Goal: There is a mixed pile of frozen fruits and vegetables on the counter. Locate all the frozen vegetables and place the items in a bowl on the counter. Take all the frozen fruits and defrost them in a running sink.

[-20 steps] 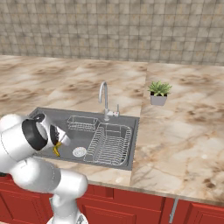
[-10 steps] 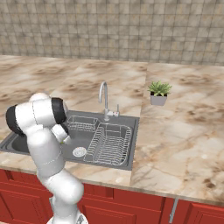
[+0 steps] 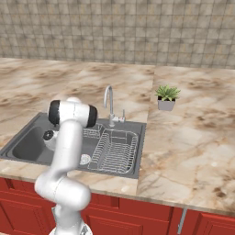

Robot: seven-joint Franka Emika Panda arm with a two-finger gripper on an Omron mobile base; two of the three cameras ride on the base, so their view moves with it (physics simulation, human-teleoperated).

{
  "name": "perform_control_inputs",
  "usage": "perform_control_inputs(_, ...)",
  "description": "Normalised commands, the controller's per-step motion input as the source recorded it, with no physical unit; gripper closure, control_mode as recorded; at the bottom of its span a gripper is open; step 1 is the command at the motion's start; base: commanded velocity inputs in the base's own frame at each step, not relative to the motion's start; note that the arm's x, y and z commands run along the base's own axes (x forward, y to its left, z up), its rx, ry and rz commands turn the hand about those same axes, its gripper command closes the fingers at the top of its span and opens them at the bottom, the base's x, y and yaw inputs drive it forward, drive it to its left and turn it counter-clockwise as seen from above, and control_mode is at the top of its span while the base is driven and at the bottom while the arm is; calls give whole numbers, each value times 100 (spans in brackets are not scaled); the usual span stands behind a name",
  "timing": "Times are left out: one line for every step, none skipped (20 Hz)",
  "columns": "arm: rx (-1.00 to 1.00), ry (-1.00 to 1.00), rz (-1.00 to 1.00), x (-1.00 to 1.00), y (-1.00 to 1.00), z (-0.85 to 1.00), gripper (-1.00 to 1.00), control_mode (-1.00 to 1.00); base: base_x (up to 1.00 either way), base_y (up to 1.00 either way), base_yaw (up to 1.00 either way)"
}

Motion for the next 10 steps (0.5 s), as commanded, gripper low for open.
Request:
perform_control_inputs(-14, 0, 0, 21, 55, -100, 100, -100, 0, 0, 0)
perform_control_inputs(-13, 0, 0, 25, 48, -100, 100, -100, 0, 0, 0)
perform_control_inputs(-13, 0, 0, 28, 39, -82, 100, -100, 0, 0, 0)
perform_control_inputs(-10, 0, 0, 29, 36, -71, 100, -100, 0, 0, 0)
perform_control_inputs(-9, 0, 0, 33, 33, -62, 100, -100, 0, 0, 0)
perform_control_inputs(-8, 0, 0, 34, 31, -56, 100, -100, 0, 0, 0)
perform_control_inputs(-7, 0, 0, 32, 33, -50, 100, -100, 0, 0, 0)
perform_control_inputs(-4, -2, 0, 22, 33, -20, -100, -100, 0, 0, 0)
perform_control_inputs(-3, -5, 0, 12, 26, -11, -100, -100, 0, 0, 0)
perform_control_inputs(-1, -5, 0, 6, 9, -1, -100, -100, 0, 0, 0)
